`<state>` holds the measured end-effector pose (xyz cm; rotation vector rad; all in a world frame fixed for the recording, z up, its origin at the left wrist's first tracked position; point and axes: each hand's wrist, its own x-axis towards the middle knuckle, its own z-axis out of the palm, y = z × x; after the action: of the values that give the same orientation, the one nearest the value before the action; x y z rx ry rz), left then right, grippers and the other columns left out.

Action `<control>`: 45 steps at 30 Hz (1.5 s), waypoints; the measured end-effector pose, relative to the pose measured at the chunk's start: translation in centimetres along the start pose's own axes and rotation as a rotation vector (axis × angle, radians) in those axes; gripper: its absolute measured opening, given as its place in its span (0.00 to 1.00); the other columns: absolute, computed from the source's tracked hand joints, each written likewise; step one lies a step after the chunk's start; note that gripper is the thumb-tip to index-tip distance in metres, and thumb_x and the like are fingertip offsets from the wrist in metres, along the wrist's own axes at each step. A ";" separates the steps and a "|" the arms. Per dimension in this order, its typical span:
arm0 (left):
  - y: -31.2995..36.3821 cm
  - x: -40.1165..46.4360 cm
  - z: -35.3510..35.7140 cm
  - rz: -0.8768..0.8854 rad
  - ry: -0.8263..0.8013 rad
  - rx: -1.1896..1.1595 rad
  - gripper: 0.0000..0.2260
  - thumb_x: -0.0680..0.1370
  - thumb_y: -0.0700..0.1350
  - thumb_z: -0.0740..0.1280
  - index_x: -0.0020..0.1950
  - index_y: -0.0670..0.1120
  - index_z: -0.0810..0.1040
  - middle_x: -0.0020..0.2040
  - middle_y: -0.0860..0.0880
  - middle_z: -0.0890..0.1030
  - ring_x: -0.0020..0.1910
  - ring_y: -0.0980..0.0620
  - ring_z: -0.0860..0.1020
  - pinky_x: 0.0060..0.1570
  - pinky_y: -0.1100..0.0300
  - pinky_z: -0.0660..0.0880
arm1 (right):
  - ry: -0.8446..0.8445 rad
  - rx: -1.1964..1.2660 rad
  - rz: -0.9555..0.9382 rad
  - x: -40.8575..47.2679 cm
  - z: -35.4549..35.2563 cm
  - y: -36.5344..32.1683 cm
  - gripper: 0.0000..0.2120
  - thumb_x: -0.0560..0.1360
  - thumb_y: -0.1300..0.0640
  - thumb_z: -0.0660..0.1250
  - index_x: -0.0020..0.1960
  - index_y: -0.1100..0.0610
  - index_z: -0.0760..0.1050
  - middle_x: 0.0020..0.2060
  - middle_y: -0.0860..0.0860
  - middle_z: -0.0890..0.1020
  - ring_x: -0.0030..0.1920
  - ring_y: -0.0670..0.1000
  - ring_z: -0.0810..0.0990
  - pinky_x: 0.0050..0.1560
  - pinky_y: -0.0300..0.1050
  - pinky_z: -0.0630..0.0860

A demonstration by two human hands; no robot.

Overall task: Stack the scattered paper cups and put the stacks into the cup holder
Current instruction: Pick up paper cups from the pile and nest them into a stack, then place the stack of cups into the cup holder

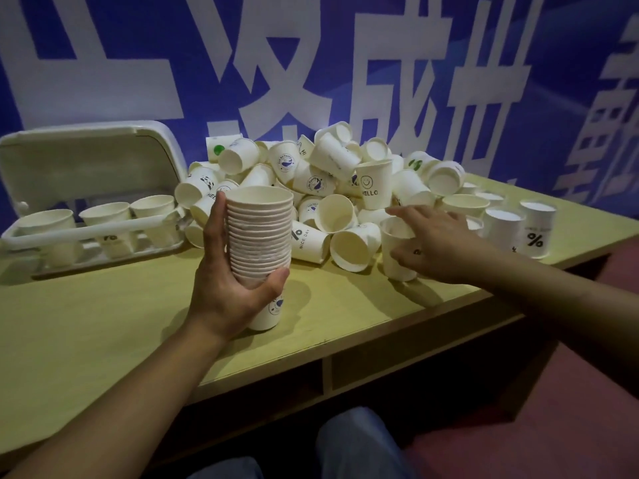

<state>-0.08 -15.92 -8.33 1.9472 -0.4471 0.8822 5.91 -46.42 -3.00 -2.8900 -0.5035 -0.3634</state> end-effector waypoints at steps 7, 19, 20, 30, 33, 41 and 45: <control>0.5 0.6 -0.6 -0.011 -0.066 0.021 0.50 0.63 0.60 0.74 0.75 0.75 0.44 0.68 0.77 0.63 0.62 0.72 0.72 0.58 0.60 0.74 | 0.272 0.283 -0.095 0.2 -1.9 -1.2 0.37 0.73 0.48 0.71 0.77 0.45 0.58 0.69 0.53 0.72 0.66 0.54 0.71 0.65 0.58 0.72; -0.1 4.7 -5.0 -0.017 -0.252 0.280 0.53 0.68 0.55 0.80 0.71 0.79 0.40 0.68 0.60 0.67 0.55 0.65 0.75 0.48 0.69 0.75 | 0.451 0.964 -0.321 7.3 -4.3 -13.2 0.34 0.75 0.48 0.71 0.76 0.47 0.60 0.62 0.42 0.71 0.55 0.40 0.75 0.45 0.27 0.77; -0.2 4.8 -5.6 -0.019 -0.259 0.312 0.53 0.68 0.55 0.80 0.71 0.79 0.39 0.69 0.58 0.67 0.56 0.63 0.75 0.49 0.66 0.76 | 0.415 0.997 -0.347 7.7 -4.1 -14.4 0.34 0.75 0.48 0.71 0.76 0.46 0.60 0.62 0.42 0.71 0.55 0.39 0.75 0.45 0.28 0.77; -3.8 4.2 -12.1 -0.168 -0.025 0.396 0.59 0.65 0.52 0.82 0.70 0.80 0.35 0.74 0.59 0.65 0.68 0.56 0.72 0.63 0.53 0.76 | -0.019 1.005 -0.582 11.5 2.1 -25.7 0.34 0.76 0.39 0.64 0.77 0.35 0.52 0.66 0.39 0.71 0.64 0.45 0.75 0.60 0.46 0.78; -4.6 3.9 -15.1 -0.241 -0.014 0.443 0.56 0.64 0.54 0.82 0.71 0.77 0.40 0.68 0.60 0.67 0.64 0.54 0.75 0.60 0.49 0.79 | -0.122 1.194 -0.566 13.3 3.9 -29.0 0.34 0.76 0.37 0.63 0.77 0.34 0.51 0.67 0.39 0.70 0.66 0.45 0.73 0.62 0.47 0.76; -6.3 6.5 -23.7 -0.359 0.302 0.594 0.52 0.64 0.61 0.79 0.75 0.68 0.46 0.61 0.58 0.72 0.49 0.60 0.77 0.52 0.54 0.79 | -0.323 1.458 -0.293 14.8 12.3 -34.8 0.09 0.81 0.63 0.62 0.57 0.56 0.77 0.36 0.53 0.80 0.31 0.46 0.77 0.33 0.42 0.75; -7.7 9.2 -25.7 -0.303 0.429 0.633 0.49 0.68 0.60 0.78 0.76 0.66 0.47 0.63 0.57 0.69 0.55 0.52 0.77 0.56 0.46 0.79 | -0.403 1.429 -0.264 15.2 14.9 -35.2 0.08 0.80 0.66 0.61 0.53 0.58 0.78 0.31 0.53 0.79 0.31 0.53 0.74 0.35 0.51 0.75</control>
<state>0.59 10.52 1.96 2.2076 0.4216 1.2982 10.45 -5.86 -8.22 -1.4785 -0.7635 0.4259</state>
